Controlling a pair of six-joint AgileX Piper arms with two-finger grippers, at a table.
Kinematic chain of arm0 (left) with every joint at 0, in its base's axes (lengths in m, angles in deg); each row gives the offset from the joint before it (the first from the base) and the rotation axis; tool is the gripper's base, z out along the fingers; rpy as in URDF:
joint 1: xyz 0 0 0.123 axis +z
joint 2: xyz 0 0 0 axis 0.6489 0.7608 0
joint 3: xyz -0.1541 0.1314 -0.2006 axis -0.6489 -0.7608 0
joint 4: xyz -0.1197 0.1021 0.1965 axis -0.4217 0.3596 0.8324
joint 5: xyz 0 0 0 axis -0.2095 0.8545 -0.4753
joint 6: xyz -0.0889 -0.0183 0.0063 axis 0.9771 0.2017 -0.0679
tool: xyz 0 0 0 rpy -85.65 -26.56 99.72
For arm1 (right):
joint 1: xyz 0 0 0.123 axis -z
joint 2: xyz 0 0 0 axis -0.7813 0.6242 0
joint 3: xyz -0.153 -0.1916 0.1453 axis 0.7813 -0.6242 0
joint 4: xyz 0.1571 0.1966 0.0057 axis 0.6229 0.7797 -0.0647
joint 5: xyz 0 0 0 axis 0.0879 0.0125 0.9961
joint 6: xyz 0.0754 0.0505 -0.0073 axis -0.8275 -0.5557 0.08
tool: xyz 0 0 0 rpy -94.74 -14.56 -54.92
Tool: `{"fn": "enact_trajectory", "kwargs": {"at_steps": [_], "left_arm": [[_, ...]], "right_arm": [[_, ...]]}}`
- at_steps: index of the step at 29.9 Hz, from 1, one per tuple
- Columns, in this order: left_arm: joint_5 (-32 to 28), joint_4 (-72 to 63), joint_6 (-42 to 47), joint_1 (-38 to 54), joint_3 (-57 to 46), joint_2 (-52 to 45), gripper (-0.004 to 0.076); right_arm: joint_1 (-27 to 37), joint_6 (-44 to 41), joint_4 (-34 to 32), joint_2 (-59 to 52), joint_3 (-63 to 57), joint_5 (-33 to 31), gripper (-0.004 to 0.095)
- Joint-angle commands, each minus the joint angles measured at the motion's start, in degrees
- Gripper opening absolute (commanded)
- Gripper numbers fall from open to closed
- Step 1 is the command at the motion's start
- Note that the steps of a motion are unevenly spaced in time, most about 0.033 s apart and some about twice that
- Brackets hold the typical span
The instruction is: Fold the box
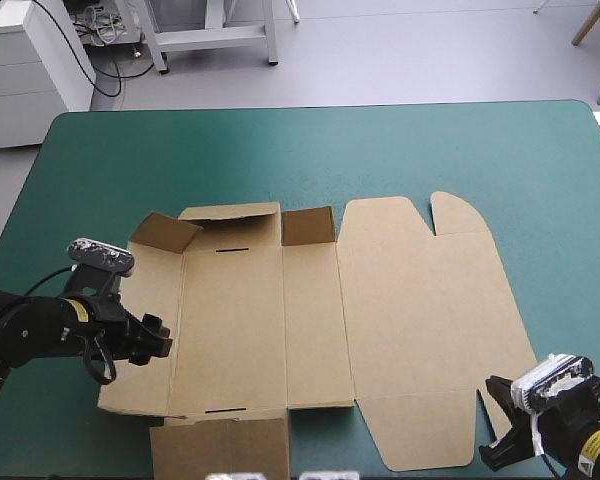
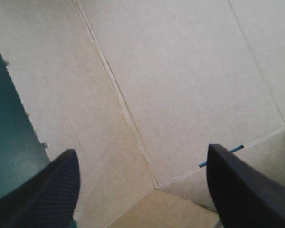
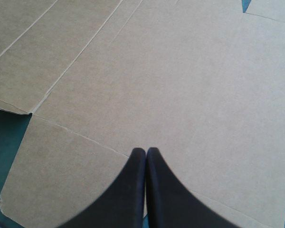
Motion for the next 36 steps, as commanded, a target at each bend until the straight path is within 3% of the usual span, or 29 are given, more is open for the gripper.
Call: {"fn": "enact_trajectory", "kwargs": {"at_steps": [1, 18, 23, 30, 36], "left_arm": [[1.65, 1.85, 0.70, -0.20, 3.23, -0.11, 0.0529], [1.74, 8.25, 2.04, 0.92, 4.49, 4.86, 0.0529], [1.74, 7.32, -1.25, 8.17, 4.49, 7.64, 0.0529], [1.74, -4.36, -16.13, 24.85, 4.49, 9.69, 0.0529], [1.74, -11.46, -22.39, 33.08, 4.22, 11.00, 0.0529]], "right_arm": [[0.35, 0.31, -0.61, 0.52, 1.57, 3.74, -0.0020], [0.35, 0.31, -0.61, 0.52, 1.57, 3.74, -0.0021], [0.35, 0.31, -0.61, 0.52, 1.57, 3.74, -0.0021], [0.35, 0.31, -0.61, 0.52, 1.57, 3.74, -0.0021], [0.35, 0.31, -0.61, 0.52, 1.57, 3.74, -0.0021]]}}
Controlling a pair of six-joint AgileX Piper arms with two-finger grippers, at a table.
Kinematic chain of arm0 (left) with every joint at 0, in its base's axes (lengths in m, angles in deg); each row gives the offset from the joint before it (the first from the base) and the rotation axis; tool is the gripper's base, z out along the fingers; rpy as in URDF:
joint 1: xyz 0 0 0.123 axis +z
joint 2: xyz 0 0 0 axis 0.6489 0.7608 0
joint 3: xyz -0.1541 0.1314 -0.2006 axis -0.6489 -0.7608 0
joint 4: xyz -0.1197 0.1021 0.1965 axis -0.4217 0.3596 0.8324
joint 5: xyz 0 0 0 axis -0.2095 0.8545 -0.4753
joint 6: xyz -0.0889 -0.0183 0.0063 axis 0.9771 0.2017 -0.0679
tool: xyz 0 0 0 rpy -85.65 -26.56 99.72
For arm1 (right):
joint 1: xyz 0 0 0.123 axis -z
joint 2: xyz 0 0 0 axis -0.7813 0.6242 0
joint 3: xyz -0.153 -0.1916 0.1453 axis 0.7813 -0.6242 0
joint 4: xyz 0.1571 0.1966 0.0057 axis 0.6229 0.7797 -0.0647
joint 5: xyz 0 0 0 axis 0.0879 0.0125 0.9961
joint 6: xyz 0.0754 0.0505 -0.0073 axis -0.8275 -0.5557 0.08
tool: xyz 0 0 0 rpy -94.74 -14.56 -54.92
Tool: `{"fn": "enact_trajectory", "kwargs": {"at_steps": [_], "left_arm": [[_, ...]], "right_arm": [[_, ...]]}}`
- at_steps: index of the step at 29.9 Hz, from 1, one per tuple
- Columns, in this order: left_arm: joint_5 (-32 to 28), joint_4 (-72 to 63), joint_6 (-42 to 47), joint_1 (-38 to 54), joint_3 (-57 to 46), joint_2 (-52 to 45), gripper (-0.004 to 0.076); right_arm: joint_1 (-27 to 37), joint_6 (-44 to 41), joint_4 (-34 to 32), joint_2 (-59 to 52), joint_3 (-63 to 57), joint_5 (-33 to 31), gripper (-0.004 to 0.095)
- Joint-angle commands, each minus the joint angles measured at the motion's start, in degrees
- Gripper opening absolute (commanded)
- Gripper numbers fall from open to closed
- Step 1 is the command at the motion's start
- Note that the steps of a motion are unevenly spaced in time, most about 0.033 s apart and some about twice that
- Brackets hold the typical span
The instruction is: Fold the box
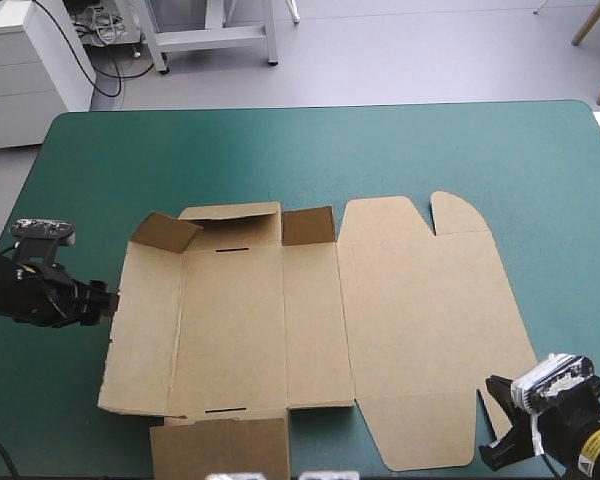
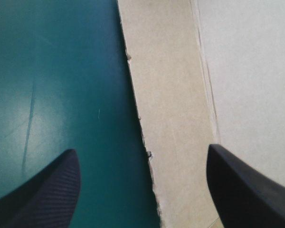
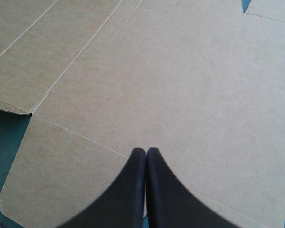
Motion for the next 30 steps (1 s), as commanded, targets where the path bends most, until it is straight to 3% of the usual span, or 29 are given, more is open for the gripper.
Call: {"fn": "enact_trajectory", "kwargs": {"at_steps": [1, 6, 12, 30], "left_arm": [[1.77, -5.27, -3.40, 3.10, 1.46, 0.27, 0.0529], [1.77, -6.13, -3.96, 6.74, 1.46, 3.25, 0.0521], [1.88, -9.82, -4.29, 9.59, 0.38, 6.27, 0.0435], [2.11, -14.71, -8.60, 9.59, -9.42, 6.50, 0.0435]], "right_arm": [[0.35, 0.31, -0.61, 0.52, 1.57, 3.74, -0.0021], [0.35, 0.31, -0.61, 0.52, 1.57, 3.74, -0.0021], [0.35, 0.31, -0.61, 0.52, 1.57, 3.74, -0.0021], [0.35, 0.31, -0.61, 0.52, 1.57, 3.74, -0.0021]]}}
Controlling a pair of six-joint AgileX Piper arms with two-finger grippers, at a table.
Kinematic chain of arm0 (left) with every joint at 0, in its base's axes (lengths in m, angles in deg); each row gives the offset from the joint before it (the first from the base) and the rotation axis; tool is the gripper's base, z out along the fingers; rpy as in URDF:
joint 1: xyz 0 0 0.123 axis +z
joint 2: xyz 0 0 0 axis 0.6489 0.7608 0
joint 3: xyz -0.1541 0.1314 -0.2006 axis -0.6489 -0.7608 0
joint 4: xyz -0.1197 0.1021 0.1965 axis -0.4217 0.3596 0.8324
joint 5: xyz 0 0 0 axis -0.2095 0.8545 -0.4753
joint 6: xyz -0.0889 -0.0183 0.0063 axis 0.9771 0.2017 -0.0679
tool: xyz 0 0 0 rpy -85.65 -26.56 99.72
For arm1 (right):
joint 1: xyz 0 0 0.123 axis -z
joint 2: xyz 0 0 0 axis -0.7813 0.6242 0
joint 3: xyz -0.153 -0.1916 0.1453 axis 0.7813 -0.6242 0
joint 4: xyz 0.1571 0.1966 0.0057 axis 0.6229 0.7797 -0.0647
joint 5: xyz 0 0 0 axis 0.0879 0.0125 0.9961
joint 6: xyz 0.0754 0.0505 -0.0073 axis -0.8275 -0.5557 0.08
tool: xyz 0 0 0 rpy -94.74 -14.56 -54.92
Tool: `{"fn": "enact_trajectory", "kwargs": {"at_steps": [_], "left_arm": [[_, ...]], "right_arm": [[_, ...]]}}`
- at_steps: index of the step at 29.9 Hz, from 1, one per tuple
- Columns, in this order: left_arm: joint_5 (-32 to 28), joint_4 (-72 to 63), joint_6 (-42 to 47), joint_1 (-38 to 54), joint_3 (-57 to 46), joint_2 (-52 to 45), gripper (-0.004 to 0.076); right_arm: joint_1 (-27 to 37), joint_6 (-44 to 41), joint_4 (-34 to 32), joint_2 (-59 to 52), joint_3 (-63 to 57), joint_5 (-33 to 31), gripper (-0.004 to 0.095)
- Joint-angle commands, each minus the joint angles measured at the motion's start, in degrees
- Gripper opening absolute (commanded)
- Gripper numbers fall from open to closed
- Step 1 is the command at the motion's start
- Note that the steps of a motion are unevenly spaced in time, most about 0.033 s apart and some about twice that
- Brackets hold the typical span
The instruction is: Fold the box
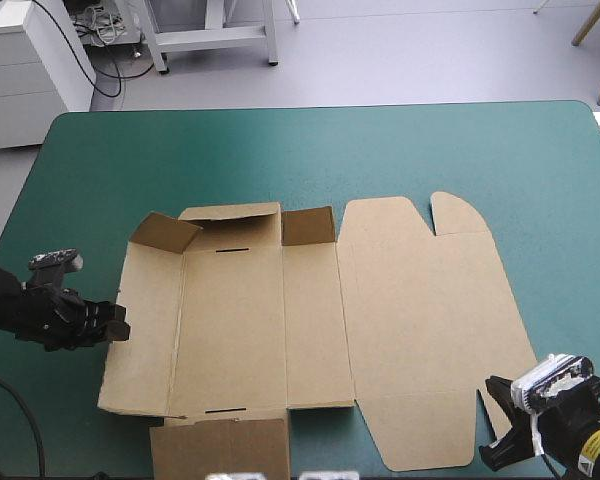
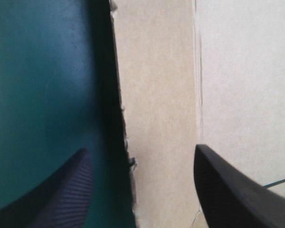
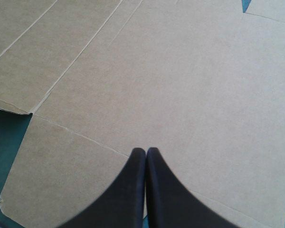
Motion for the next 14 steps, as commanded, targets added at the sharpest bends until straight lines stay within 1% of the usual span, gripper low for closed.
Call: {"fn": "enact_trajectory", "kwargs": {"at_steps": [1, 9, 14], "left_arm": [[3.34, -2.39, -0.42, 0.21, 0.28, -1.01, 0.0435], [3.34, -3.64, -0.31, 0.21, -2.12, -0.36, 0.0435], [3.34, -4.06, -0.31, 0.21, -4.59, 2.53, 0.0435]], "right_arm": [[0.35, 0.31, -0.66, 0.52, 1.57, 3.74, -0.0021], [0.35, 0.31, -0.66, 0.52, 1.57, 3.74, -0.0021], [0.35, 0.31, -0.66, 0.52, 1.57, 3.74, -0.0021]]}}
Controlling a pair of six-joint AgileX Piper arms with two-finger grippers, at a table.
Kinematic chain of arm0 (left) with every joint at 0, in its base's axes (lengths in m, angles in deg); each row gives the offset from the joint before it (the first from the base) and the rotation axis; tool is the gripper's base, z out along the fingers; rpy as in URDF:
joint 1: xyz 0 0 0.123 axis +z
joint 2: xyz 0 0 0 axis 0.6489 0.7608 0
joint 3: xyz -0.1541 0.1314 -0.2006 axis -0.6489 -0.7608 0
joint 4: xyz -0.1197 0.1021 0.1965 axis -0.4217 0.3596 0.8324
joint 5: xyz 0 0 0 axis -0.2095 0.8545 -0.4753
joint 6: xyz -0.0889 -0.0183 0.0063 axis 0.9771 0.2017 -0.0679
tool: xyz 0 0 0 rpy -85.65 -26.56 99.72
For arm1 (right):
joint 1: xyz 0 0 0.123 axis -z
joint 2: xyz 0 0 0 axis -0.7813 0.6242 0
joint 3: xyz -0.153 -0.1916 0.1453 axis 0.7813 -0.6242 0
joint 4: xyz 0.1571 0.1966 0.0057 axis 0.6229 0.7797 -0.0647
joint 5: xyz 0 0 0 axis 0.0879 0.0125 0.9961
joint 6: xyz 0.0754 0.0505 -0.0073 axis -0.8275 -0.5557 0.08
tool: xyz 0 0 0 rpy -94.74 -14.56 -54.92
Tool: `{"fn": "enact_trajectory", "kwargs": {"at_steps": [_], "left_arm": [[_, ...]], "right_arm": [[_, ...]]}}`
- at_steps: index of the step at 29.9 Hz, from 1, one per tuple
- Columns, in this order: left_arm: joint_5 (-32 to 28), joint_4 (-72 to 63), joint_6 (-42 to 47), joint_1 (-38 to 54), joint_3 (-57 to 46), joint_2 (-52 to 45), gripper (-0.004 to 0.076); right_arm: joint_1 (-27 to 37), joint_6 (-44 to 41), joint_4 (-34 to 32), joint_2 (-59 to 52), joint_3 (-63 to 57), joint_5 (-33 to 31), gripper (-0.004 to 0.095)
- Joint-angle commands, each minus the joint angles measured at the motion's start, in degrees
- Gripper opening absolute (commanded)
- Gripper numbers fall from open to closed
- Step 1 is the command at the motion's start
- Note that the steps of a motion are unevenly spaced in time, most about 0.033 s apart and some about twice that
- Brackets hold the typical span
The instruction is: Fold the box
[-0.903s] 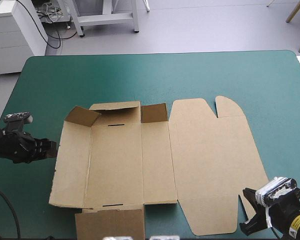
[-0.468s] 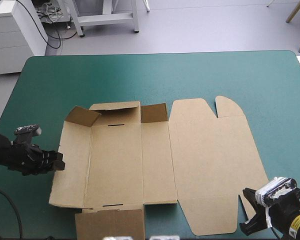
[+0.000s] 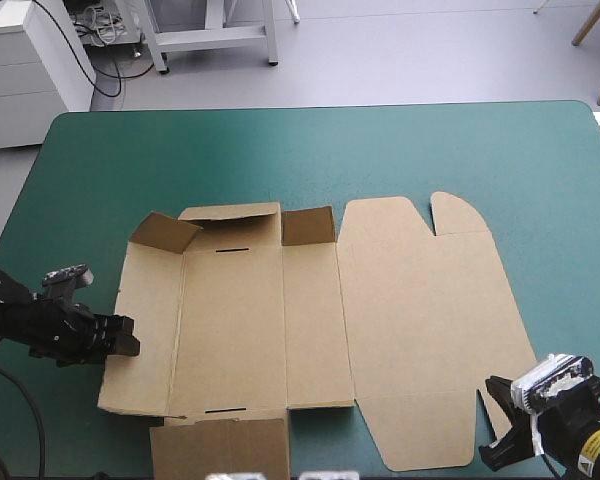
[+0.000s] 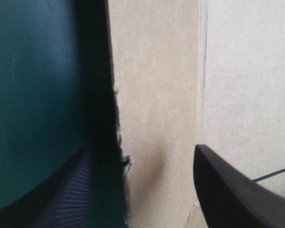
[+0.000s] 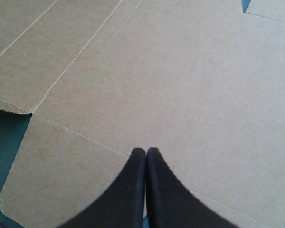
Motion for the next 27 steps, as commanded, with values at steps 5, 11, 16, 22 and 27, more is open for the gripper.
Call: {"fn": "enact_trajectory", "kwargs": {"at_steps": [5, 11, 16, 22, 27], "left_arm": [[3.86, -3.48, 0.00, 0.21, 0.22, 0.93, 0.0354], [3.86, -6.88, -1.96, 0.21, 0.35, 0.93, 0.0023], [3.86, -7.42, -3.95, 0.21, 0.35, 0.93, -0.0003], [3.86, -7.32, -4.64, 0.21, 0.35, 0.93, -0.0008], [3.86, -7.42, -4.99, 0.21, 0.35, 0.93, -0.0008]], "right_arm": [[0.35, 0.31, -0.66, 0.52, 1.57, 3.74, -0.0021], [0.35, 0.31, -0.66, 0.52, 1.57, 3.74, -0.0021], [0.35, 0.31, -0.66, 0.52, 1.57, 3.74, -0.0021], [0.35, 0.31, -0.66, 0.52, 1.57, 3.74, -0.0021], [0.35, 0.31, -0.66, 0.52, 1.57, 3.74, -0.0022]]}}
